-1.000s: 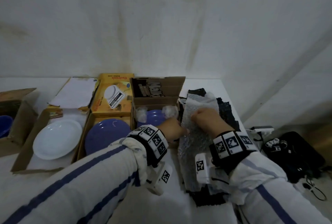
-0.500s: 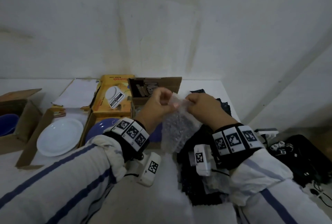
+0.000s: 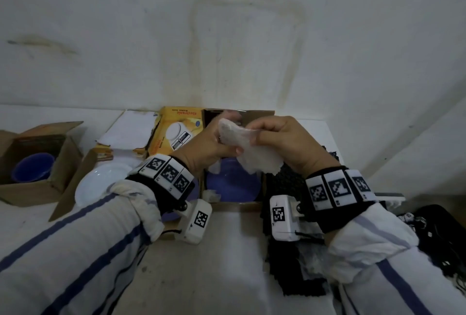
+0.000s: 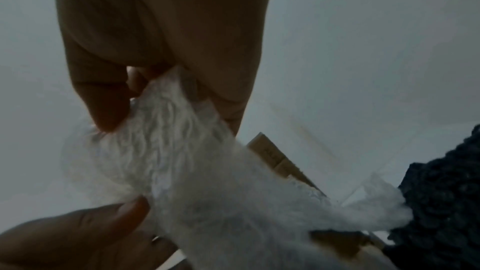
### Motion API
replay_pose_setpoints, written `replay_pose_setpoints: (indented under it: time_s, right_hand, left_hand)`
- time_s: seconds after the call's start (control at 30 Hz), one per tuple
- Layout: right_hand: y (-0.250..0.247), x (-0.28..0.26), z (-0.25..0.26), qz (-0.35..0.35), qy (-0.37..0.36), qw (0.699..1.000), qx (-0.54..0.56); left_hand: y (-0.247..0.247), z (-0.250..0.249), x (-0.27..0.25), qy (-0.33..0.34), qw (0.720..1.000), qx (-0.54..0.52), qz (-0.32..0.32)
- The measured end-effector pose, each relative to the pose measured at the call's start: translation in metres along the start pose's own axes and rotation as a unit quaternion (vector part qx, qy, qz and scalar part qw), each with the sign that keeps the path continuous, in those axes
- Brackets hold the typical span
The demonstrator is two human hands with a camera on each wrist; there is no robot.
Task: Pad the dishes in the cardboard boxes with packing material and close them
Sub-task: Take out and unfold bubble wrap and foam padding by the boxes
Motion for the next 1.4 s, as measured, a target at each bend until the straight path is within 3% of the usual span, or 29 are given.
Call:
replay_pose_setpoints:
  time_s: [0.07, 0.17, 0.27, 0.37, 0.47, 0.53, 0.67, 0.73, 0.8, 0.9, 0.97, 1.03, 1.07, 1.17, 1.3, 1.4]
  right_hand:
    - [0.002, 0.003, 0.000, -0.009, -0.006, 1.000, 0.029]
    - [-0.005, 0.008, -0.016, -0.045, 0.010, 0.994, 0.097]
    - [0.008, 0.007, -0.052, -0.008, 0.104, 0.980, 0.166]
    - [0.030, 0.003, -0.073, 0.028, 0.127, 0.981, 0.144]
    - [0.024, 0.005, -0.085, -0.070, 0.109, 0.981, 0.143]
    - [0.022, 0.006, -0.093, -0.096, 0.109, 0.978, 0.148]
    - [0.034, 0.003, -0.110, -0.034, 0.184, 0.970, 0.153]
    - [0.035, 0.002, -0.118, -0.020, 0.215, 0.970, 0.113]
    - [0.036, 0.003, -0.119, -0.009, 0.219, 0.974, 0.057]
    - [0.038, 0.005, -0.112, 0.006, 0.209, 0.978, 0.014]
    - [0.040, 0.004, -0.105, 0.022, 0.206, 0.972, 0.110]
    - [0.041, 0.001, -0.101, 0.036, 0.216, 0.946, 0.239]
    - [0.041, 0.001, -0.102, 0.041, 0.229, 0.940, 0.249]
    - [0.051, 0.004, -0.113, 0.073, 0.266, 0.948, 0.156]
    - [0.063, 0.016, -0.126, 0.124, 0.247, 0.959, 0.060]
    - [0.051, 0.025, -0.127, 0.106, 0.227, 0.958, -0.137]
  left_hand:
    - [0.000, 0.002, -0.004, -0.018, 0.999, -0.009, 0.029]
    - [-0.018, 0.006, -0.010, -0.009, 0.999, -0.052, -0.008]
    - [-0.034, 0.015, -0.014, -0.017, 0.995, -0.082, -0.048]
    - [-0.033, 0.018, -0.017, -0.012, 0.995, -0.085, -0.045]
    - [-0.027, 0.027, -0.019, -0.032, 0.996, -0.081, -0.031]
    - [-0.028, 0.043, -0.022, -0.074, 0.993, -0.091, -0.025]
    - [-0.039, 0.073, -0.029, -0.166, 0.978, -0.112, -0.061]
    - [-0.040, 0.083, -0.032, -0.201, 0.960, -0.176, -0.085]
    - [-0.030, 0.089, -0.037, -0.246, 0.941, -0.228, -0.054]
    - [-0.025, 0.096, -0.042, -0.278, 0.951, -0.133, -0.002]
    - [-0.033, 0.092, -0.039, -0.251, 0.966, -0.062, -0.031]
    - [-0.039, 0.087, -0.035, -0.216, 0.974, -0.035, -0.055]
    - [-0.039, 0.083, -0.033, -0.197, 0.978, -0.024, -0.060]
    - [-0.033, 0.078, -0.028, -0.151, 0.986, 0.011, -0.074]
    - [-0.022, 0.073, -0.020, -0.108, 0.988, 0.085, -0.074]
    - [-0.013, 0.076, -0.017, -0.109, 0.981, 0.159, -0.023]
Point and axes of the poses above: each hand's wrist, its own x-axis towards the middle knuckle, its own y-axis out of the palm, z = x × y, the point moved 9 cm from there along x, towards the middle knuckle, and after that the axes turned 2 degrees about z, right-handed, at the moved point
